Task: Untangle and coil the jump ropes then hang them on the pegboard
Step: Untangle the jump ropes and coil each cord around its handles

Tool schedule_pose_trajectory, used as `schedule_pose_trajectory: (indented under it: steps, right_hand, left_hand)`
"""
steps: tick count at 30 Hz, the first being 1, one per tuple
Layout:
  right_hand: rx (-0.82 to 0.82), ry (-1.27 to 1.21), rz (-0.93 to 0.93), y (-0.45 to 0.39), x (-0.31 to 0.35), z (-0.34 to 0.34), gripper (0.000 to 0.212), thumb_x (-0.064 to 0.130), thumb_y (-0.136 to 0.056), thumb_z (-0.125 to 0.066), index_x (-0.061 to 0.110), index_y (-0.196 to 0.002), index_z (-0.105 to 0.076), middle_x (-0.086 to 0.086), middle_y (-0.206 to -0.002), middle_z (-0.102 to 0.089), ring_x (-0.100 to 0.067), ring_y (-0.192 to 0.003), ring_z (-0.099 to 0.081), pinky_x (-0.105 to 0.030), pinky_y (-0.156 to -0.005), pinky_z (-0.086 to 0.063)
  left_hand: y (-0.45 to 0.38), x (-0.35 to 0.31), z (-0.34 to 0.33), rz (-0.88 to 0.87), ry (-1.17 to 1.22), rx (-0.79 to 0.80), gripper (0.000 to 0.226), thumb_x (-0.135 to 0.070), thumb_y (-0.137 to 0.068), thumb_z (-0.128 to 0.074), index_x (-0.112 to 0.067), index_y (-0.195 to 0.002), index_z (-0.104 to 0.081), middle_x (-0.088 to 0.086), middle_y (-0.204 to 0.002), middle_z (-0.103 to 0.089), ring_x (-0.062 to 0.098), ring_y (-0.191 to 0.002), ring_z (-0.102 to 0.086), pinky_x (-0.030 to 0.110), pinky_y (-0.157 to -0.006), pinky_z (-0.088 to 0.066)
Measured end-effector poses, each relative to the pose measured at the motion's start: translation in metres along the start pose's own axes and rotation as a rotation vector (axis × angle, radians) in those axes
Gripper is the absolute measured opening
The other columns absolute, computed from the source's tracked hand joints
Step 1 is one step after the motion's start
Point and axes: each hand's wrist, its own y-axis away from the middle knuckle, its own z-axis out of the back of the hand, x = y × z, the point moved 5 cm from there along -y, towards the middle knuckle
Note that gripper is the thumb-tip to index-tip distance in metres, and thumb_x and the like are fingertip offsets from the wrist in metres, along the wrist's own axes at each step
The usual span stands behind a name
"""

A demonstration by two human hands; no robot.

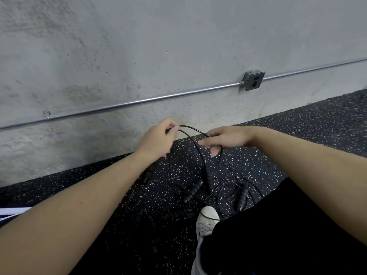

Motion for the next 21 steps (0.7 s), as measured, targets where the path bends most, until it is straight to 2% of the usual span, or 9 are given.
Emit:
schedule_pose_trajectory:
  steps: [2,4,7,10,13,16,19,21]
  right_hand:
    - [0.018,0.025,-0.051,-0.006,-0.01,-0.001,0.039,0.051,-0.099,-0.054,0.015,-0.111,-0.06,-0.003,-0.099,-0.076,-0.012,-0.091,-0.066,-0.033,-0.091,-0.045]
    - [0.027,0.018,-0.097,-0.008,-0.017,-0.001,0.033,0.04,-0.104,-0.051,0.011,-0.118,-0.058,-0.009,-0.1,-0.074,-0.016,-0.089,-0.064,-0.032,-0.083,-0.047]
    - [0.02,-0.098,-0.109,-0.008,-0.021,0.001,0.026,0.027,-0.109,-0.04,0.012,-0.118,-0.059,-0.005,-0.081,-0.065,-0.023,-0.081,-0.063,-0.031,-0.067,-0.044]
    - [-0.061,-0.18,-0.032,-0.007,-0.016,0.007,0.028,0.026,-0.109,-0.039,0.019,-0.113,-0.066,0.001,-0.068,-0.05,-0.017,-0.062,-0.051,-0.028,-0.058,-0.047]
    - [-0.152,-0.105,0.054,-0.005,-0.001,0.013,0.027,0.03,-0.108,-0.043,0.026,-0.109,-0.07,0.005,-0.063,-0.045,-0.016,-0.057,-0.041,-0.024,-0.051,-0.04]
    - [-0.186,-0.055,0.112,-0.003,0.016,0.012,0.025,0.03,-0.107,-0.046,0.025,-0.11,-0.071,0.004,-0.065,-0.048,-0.005,-0.045,-0.038,-0.016,-0.045,-0.033]
    - [-0.195,-0.011,0.136,-0.004,0.024,0.009,0.022,0.031,-0.106,-0.049,0.023,-0.109,-0.07,0.015,-0.06,-0.052,0.006,-0.042,-0.042,-0.014,-0.049,-0.031]
    - [-0.197,-0.029,0.127,-0.004,0.022,0.007,0.021,0.034,-0.104,-0.053,0.02,-0.109,-0.068,0.016,-0.057,-0.052,0.006,-0.043,-0.044,-0.015,-0.052,-0.033]
  left_hand:
    - [-0.007,0.013,0.01,0.091,0.029,-0.067,0.013,-0.036,-0.107,-0.043,-0.029,-0.107,-0.054,-0.006,-0.104,-0.063,0.019,-0.059,-0.066,0.038,-0.05,-0.059]
    - [-0.01,0.028,0.019,0.198,0.11,-0.127,0.014,-0.03,-0.108,-0.042,-0.021,-0.111,-0.053,0.0,-0.105,-0.062,0.019,-0.061,-0.063,0.031,-0.049,-0.054]
    - [-0.009,0.056,0.027,0.367,0.202,-0.18,0.018,-0.026,-0.109,-0.042,-0.015,-0.116,-0.053,0.005,-0.1,-0.062,0.021,-0.061,-0.06,0.043,-0.062,-0.059]
    - [-0.005,0.071,0.021,0.431,0.194,-0.126,0.023,-0.027,-0.109,-0.04,-0.02,-0.127,-0.052,0.005,-0.113,-0.061,0.021,-0.059,-0.062,0.038,-0.057,-0.057]
    - [-0.003,0.051,0.009,0.289,0.107,0.001,0.036,-0.026,-0.108,-0.038,-0.031,-0.142,-0.047,0.0,-0.126,-0.055,0.02,-0.059,-0.066,0.033,-0.052,-0.057]
    - [0.004,0.009,-0.009,0.002,-0.003,0.117,0.038,-0.028,-0.107,-0.043,-0.033,-0.145,-0.048,-0.011,-0.12,-0.054,0.012,-0.062,-0.064,0.03,-0.053,-0.054]
    - [0.008,-0.019,-0.019,-0.211,-0.171,0.087,0.025,-0.039,-0.106,-0.046,-0.04,-0.128,-0.059,-0.013,-0.106,-0.067,0.005,-0.079,-0.061,0.031,-0.067,-0.051]
    - [0.007,-0.021,-0.017,-0.232,-0.218,0.056,0.022,-0.043,-0.107,-0.043,-0.04,-0.113,-0.064,-0.012,-0.095,-0.07,0.01,-0.081,-0.063,0.036,-0.073,-0.054]
